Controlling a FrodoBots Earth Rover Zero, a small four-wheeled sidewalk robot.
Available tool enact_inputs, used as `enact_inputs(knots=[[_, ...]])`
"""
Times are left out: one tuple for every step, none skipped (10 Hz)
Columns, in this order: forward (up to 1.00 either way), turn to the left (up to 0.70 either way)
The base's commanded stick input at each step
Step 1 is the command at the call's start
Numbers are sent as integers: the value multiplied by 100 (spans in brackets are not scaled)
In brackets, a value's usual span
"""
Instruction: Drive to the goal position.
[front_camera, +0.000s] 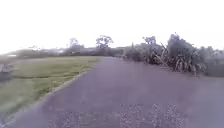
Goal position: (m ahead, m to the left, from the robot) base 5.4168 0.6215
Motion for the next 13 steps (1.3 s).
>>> enact_inputs(knots=[[70, 0], [70, 0], [70, 0], [70, 0], [70, 0], [70, 0], [70, 0], [70, 0], [70, 0], [70, 0], [70, 0], [70, -35], [70, -35]])
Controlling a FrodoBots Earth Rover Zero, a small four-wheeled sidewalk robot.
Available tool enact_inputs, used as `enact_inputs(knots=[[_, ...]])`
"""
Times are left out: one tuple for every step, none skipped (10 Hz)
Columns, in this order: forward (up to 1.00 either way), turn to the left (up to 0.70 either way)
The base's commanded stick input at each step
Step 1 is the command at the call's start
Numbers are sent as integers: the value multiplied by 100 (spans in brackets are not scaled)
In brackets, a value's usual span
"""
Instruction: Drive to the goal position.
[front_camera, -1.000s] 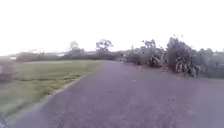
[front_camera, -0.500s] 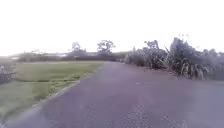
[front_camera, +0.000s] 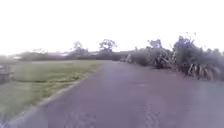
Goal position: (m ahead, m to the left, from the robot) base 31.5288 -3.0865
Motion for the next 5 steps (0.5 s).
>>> enact_inputs(knots=[[70, -35], [70, -35], [70, -35], [70, -35], [70, -35]])
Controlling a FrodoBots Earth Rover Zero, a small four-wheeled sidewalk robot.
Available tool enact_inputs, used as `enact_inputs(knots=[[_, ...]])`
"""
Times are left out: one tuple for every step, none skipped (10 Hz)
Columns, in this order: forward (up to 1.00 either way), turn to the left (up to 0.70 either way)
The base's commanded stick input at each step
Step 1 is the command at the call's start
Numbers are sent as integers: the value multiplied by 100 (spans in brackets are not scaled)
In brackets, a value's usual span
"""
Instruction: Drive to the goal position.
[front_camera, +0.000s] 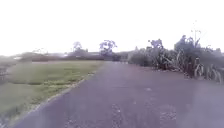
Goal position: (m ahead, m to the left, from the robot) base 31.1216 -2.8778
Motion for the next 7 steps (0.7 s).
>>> enact_inputs(knots=[[70, -35], [70, -35], [70, -31], [70, -24], [70, -18], [70, -11], [70, -5]])
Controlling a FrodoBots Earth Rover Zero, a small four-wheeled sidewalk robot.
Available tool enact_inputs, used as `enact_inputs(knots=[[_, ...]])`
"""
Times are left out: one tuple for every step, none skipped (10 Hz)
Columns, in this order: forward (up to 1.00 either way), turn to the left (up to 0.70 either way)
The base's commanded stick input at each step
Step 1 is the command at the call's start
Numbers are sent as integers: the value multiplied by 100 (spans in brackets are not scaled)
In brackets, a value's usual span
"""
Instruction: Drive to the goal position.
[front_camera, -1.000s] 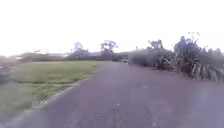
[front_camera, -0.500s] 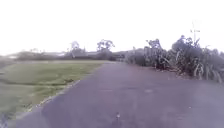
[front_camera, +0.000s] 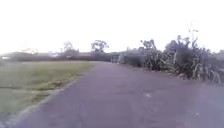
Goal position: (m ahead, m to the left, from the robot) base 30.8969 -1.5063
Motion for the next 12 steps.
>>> enact_inputs(knots=[[70, -34], [70, -29], [70, -25], [70, -19], [70, -12], [70, -4], [70, 0], [70, 0], [70, 0], [70, 0], [70, 0], [70, 0]])
